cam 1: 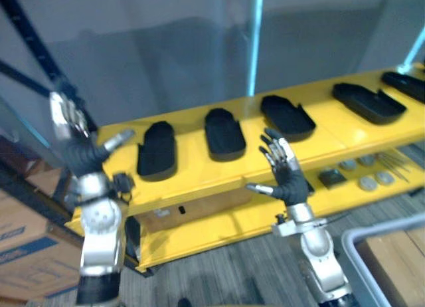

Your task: Walk over and take plastic housings, then place them on the shelf

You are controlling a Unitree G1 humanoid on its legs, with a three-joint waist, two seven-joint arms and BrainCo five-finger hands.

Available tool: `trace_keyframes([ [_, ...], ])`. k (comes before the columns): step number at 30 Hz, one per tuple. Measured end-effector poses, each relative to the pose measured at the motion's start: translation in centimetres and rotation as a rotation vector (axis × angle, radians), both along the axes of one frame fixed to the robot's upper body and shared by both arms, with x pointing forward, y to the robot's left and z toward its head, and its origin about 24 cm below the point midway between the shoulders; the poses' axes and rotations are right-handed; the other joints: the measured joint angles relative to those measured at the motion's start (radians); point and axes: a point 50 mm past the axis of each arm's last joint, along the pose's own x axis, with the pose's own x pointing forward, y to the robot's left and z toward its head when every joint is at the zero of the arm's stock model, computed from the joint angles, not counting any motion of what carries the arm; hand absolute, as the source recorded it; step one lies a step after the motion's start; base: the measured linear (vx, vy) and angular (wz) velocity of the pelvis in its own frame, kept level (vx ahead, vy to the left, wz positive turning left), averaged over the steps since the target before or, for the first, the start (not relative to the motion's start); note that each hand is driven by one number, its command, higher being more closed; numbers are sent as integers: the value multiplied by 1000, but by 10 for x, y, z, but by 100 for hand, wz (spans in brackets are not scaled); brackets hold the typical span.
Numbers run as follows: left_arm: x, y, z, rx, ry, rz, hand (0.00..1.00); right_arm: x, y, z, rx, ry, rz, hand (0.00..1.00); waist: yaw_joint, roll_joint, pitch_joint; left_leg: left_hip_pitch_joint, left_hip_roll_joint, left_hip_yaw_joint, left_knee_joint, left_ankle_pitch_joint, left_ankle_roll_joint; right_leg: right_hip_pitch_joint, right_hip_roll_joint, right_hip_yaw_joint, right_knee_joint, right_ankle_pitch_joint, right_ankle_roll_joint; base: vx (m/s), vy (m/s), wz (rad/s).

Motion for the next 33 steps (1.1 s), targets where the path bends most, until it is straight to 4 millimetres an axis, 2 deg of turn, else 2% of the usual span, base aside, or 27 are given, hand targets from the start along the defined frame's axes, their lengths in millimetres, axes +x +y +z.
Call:
trace_keyframes([
  [1,-5,-3,-12,-16,62,-29,0,-2,1,-3,23,13,-8,0,1,2,-12,16,-13,-7,-67,6,0,-2,-3,-3,2,2,4,38,39,28],
  [4,-15,-10,-35,-24,201,-120,0,-4,13,-8,66,46,18,0,8,-32,1,8,-31,-6,-76,14,4,-5,-20,-22,16,0,2,0,75,22],
  [7,-24,-18,-52,21,315,-222,0,-3,19,-9,67,50,44,0,10,-49,-1,10,-40,-9,-76,14,5,-19,-29,-22,51,-9,-6,11,46,6],
  [10,-25,-19,-65,14,403,-247,0,-2,20,-17,41,81,97,0,14,-36,1,13,-34,-9,-76,16,6,-21,-25,-22,59,-12,-2,6,-7,-1],
  [14,-23,-20,-98,-40,576,-213,0,1,38,-28,-91,106,273,0,26,-10,9,13,-17,-10,-76,26,-5,-22,-10,-26,55,-12,-2,17,-27,-4],
  [16,-27,-17,-127,-87,703,-153,0,9,50,-37,-164,130,334,0,44,-9,9,6,-3,-27,-76,34,-6,-18,5,-46,53,-11,-2,32,-59,13],
  [19,-32,-16,-155,-89,819,-87,0,24,50,-42,-218,149,349,0,63,-17,10,-25,3,-72,-76,53,-7,-16,16,-95,55,-10,-3,38,-58,47],
  [20,-40,-14,-176,-74,899,-45,0,32,51,-46,-261,164,373,0,85,-27,18,-28,5,-97,-76,54,-9,4,18,-117,46,-8,-1,41,-23,38],
  [22,-52,-11,-197,-64,984,0,0,38,54,-50,-297,181,400,0,102,-45,28,-23,3,-123,-76,55,-10,35,22,-148,39,-5,3,49,-37,48],
  [23,-59,-9,-207,-38,1025,26,0,42,55,-51,-314,189,410,0,122,-56,30,-23,4,-134,-76,55,-10,45,25,-164,38,-8,-1,46,-46,40],
  [26,-70,-7,-218,-8,1065,60,0,52,63,-52,-329,198,430,0,155,-66,41,-21,3,-155,-76,56,-11,60,31,-177,38,-11,-6,13,-30,21],
  [29,-73,-8,-221,11,1072,62,0,65,68,-44,-340,179,415,0,157,-52,81,-22,3,-171,-74,57,-12,61,31,-188,60,-27,-16,-60,-15,14],
  [32,-63,-6,-218,16,1044,69,0,86,68,-16,-378,81,345,0,170,-28,172,-69,19,-176,-69,70,-11,-28,25,-183,158,-68,-21,-174,3,3],
  [33,-57,-4,-215,15,1023,74,0,95,65,-1,-395,27,300,0,172,-21,222,-94,22,-178,-69,71,-11,-68,16,-182,206,-82,-23,-178,10,10],
])
